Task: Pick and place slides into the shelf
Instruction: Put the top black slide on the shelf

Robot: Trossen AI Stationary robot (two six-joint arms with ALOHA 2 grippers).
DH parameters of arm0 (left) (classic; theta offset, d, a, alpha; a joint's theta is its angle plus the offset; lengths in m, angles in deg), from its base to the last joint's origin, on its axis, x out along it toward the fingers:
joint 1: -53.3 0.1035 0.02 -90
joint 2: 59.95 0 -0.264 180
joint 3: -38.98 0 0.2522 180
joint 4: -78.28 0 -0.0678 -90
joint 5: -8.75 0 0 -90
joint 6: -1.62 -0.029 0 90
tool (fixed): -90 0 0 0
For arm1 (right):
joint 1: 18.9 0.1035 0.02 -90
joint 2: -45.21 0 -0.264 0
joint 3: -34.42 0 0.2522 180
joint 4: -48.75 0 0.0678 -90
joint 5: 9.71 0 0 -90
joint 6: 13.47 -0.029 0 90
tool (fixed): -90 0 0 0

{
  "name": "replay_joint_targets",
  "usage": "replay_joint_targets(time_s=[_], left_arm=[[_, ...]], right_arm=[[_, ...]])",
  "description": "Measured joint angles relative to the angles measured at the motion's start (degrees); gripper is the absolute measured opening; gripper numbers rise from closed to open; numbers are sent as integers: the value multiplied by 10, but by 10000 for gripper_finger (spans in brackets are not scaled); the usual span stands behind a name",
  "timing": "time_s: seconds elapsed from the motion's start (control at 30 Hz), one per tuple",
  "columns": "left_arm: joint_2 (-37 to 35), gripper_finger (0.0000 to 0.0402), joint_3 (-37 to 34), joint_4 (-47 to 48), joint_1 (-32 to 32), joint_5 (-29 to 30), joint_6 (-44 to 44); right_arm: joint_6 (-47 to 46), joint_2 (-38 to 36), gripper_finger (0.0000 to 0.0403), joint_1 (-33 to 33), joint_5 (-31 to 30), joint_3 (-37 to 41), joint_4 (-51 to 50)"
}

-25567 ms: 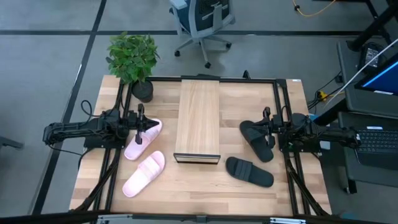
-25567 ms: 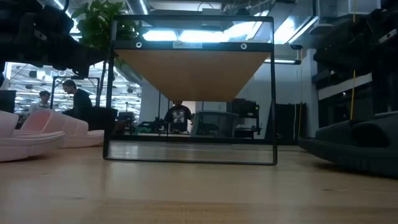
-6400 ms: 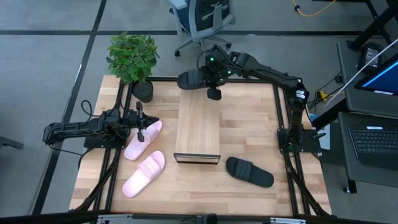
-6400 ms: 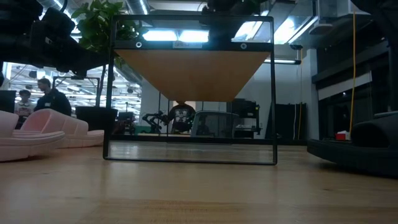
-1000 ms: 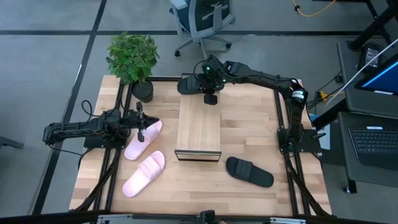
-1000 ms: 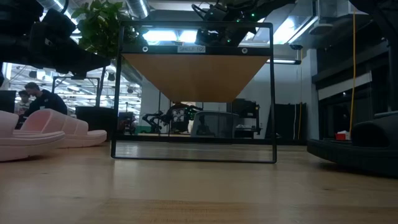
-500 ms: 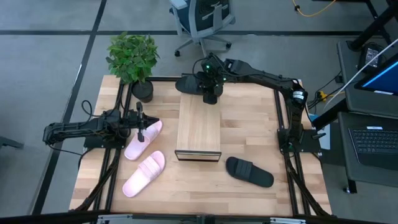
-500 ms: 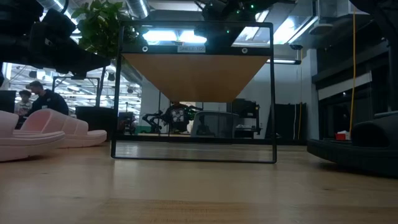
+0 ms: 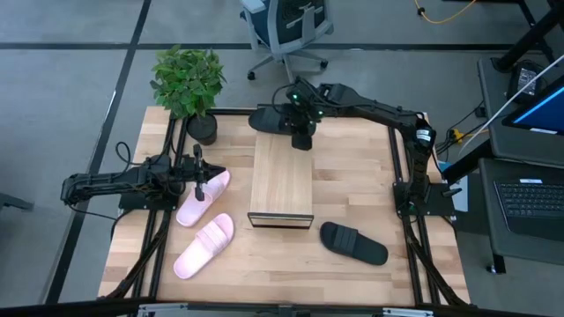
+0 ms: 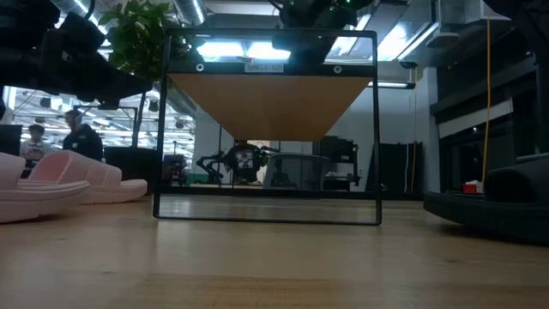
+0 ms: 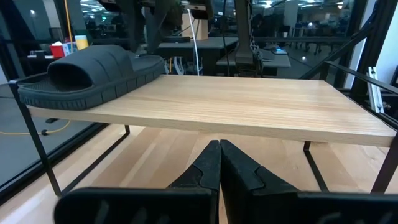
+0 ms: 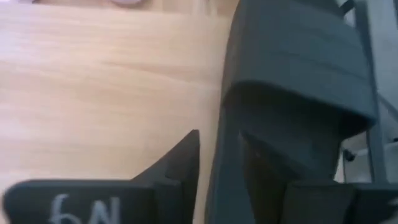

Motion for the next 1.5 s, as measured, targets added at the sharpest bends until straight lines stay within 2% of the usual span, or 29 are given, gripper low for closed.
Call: replay_joint_targets(time_s=[0.2, 0.73, 1.0, 1.23, 1.5], left_arm=[[0, 0, 0, 0, 0, 0, 0], [0, 0, 0, 1, 0, 0, 0], [0, 0, 0, 1, 0, 0, 0], [0, 0, 0, 1, 0, 0, 0], [0, 0, 0, 2, 0, 0, 1]], right_arm=[[2, 0, 11, 7, 3, 0, -47], [1, 0, 3, 8, 25, 7, -93], [1, 2, 2, 8, 16, 39, -75], [1, 2, 1, 8, -72, 59, -42], [4, 2, 1, 8, -92, 59, -13]])
